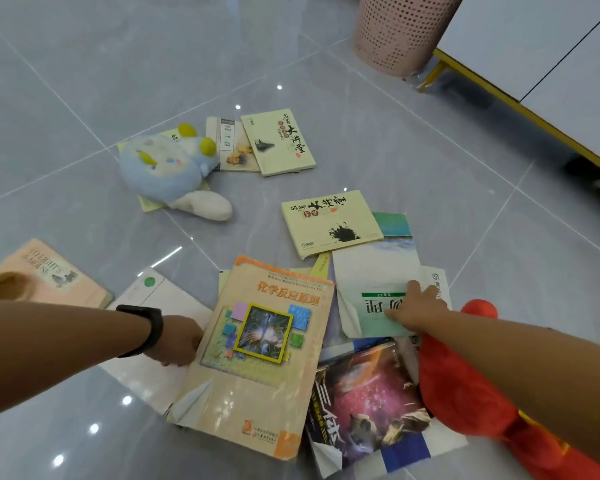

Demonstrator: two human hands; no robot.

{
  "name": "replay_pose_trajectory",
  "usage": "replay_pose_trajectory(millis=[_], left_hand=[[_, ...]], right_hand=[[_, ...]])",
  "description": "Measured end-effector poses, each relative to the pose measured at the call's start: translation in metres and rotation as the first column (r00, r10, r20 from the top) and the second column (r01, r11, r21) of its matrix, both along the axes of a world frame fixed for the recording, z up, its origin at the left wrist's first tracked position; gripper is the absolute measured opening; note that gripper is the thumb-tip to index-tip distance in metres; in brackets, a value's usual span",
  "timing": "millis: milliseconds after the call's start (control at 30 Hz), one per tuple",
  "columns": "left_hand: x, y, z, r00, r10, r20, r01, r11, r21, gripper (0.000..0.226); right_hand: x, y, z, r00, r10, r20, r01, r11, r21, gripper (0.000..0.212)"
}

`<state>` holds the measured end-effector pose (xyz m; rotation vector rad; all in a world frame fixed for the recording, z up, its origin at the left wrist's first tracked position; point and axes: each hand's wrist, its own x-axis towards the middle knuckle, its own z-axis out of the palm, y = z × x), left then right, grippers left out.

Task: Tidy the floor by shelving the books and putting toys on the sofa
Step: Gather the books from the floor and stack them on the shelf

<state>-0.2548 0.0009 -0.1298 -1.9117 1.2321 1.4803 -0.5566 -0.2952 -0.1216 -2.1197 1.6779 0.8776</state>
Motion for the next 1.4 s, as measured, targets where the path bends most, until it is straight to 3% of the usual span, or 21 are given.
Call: replay_pose_trajectory(millis=[133,200,233,333,433,633,733,867,967,1100,1167,1333,1400], left_hand=[[0.001,-0.005,-0.002,0.998,-0.053,0.030,0.052,0.998,0.032,0.029],[0.003,-0.011,-0.005,1.000,0.020,0.010,-0.021,0.999,0.030,0.027],[0.003,-0.011,-0.006,0.996,0.089,-0.015,-0.089,0.996,0.022,0.024],[0.001,-0.009,-0.007,0.960,0.261,-0.103,-0.263,0.965,-0.001,0.020],[0.002,-0.006,-0.010,0.901,0.405,-0.156,-0.413,0.911,-0.023,0.019],[-0.002,-0.009,-0.017,0.830,0.536,-0.154,-0.554,0.824,-0.120,0.012],[-0.004,-0.015,-0.018,0.826,0.561,-0.055,-0.554,0.791,-0.260,0.001],[-0.005,-0.021,-0.013,0.831,0.556,0.019,-0.512,0.777,-0.367,0.006],[-0.002,-0.022,-0.008,0.809,0.585,-0.056,-0.568,0.754,-0.330,0.004],[0.004,-0.023,0.005,0.673,0.712,-0.199,-0.740,0.647,-0.185,0.011],[0.005,-0.023,0.005,0.676,0.709,-0.200,-0.736,0.658,-0.160,0.017],[0.021,-0.030,0.011,0.844,0.528,-0.098,-0.535,0.840,-0.086,0.029],[0.029,-0.033,0.014,0.873,0.484,-0.070,-0.488,0.867,-0.098,0.031]], right_hand=[[-0.001,-0.012,-0.003,0.994,-0.099,-0.044,0.101,0.993,0.053,0.126],[0.005,-0.023,-0.001,0.971,-0.238,-0.009,0.237,0.966,0.099,0.134],[0.008,-0.025,0.003,0.972,-0.234,-0.018,0.235,0.966,0.104,0.124],[0.011,-0.033,0.026,0.995,-0.096,0.002,0.095,0.994,0.061,0.059],[0.008,-0.046,0.028,0.978,-0.080,0.191,0.091,0.995,-0.047,0.034],[0.042,-0.065,0.056,0.899,0.033,0.436,0.147,0.917,-0.371,0.026],[0.056,-0.065,0.057,0.806,-0.049,0.590,0.302,0.891,-0.339,0.028],[0.069,-0.055,0.056,0.650,-0.187,0.736,0.476,0.855,-0.204,0.034],[0.068,-0.051,0.058,0.649,-0.187,0.737,0.478,0.855,-0.204,0.035],[0.059,-0.050,0.066,0.695,-0.169,0.699,0.494,0.819,-0.292,0.038],[0.053,-0.049,0.065,0.681,-0.175,0.711,0.498,0.823,-0.275,0.041],[0.034,-0.046,0.061,0.655,-0.115,0.747,0.410,0.884,-0.224,0.046],[0.031,-0.045,0.064,0.669,-0.087,0.738,0.350,0.913,-0.209,0.050]])
